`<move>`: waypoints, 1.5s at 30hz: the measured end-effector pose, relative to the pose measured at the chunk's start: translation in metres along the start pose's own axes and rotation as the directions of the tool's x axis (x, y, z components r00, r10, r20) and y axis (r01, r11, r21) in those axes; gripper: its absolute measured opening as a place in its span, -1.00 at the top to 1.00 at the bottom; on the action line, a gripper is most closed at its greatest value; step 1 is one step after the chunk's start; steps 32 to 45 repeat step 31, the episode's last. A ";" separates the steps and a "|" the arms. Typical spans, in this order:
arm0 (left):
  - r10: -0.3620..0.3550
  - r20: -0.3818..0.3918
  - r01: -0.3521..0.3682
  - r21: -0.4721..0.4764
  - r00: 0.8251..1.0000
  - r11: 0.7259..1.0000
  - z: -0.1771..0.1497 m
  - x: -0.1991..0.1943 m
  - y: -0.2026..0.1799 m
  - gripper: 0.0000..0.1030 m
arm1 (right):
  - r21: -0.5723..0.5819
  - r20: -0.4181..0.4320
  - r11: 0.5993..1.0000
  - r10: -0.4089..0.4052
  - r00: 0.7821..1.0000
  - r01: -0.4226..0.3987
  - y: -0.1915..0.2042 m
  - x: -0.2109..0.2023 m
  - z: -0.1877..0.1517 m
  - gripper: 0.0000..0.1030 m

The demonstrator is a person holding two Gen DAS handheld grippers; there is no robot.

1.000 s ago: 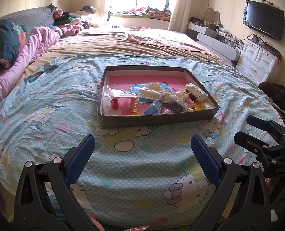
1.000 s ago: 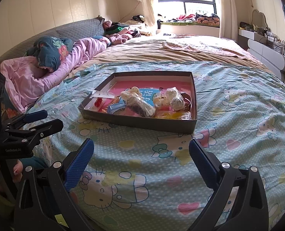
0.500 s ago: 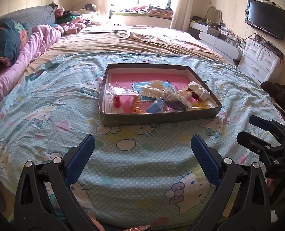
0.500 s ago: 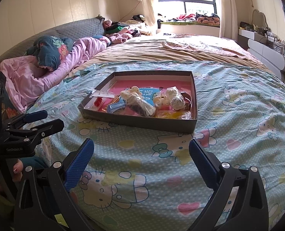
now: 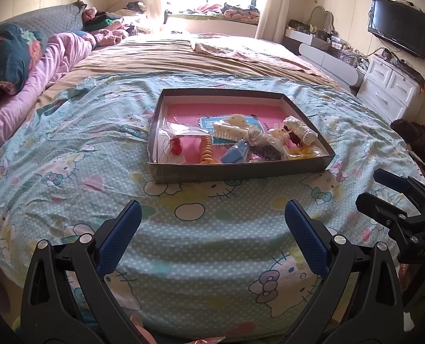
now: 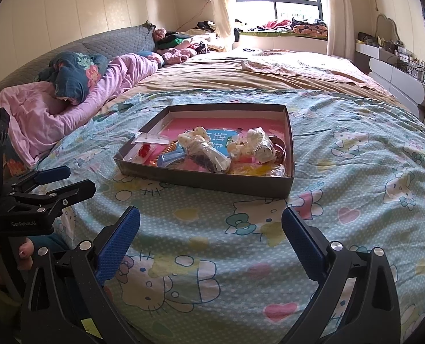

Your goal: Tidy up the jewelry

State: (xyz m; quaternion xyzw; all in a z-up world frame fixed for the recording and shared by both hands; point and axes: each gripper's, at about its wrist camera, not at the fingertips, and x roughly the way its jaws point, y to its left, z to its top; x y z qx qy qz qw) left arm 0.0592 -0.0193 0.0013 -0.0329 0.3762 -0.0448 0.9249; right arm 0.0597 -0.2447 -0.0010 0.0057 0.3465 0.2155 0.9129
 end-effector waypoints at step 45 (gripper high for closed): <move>0.490 -0.203 -0.529 -0.271 0.848 0.804 0.074 0.134 0.261 -0.82 | 0.408 -0.225 0.725 -0.509 0.831 0.555 -0.312 0.068 0.025 -0.91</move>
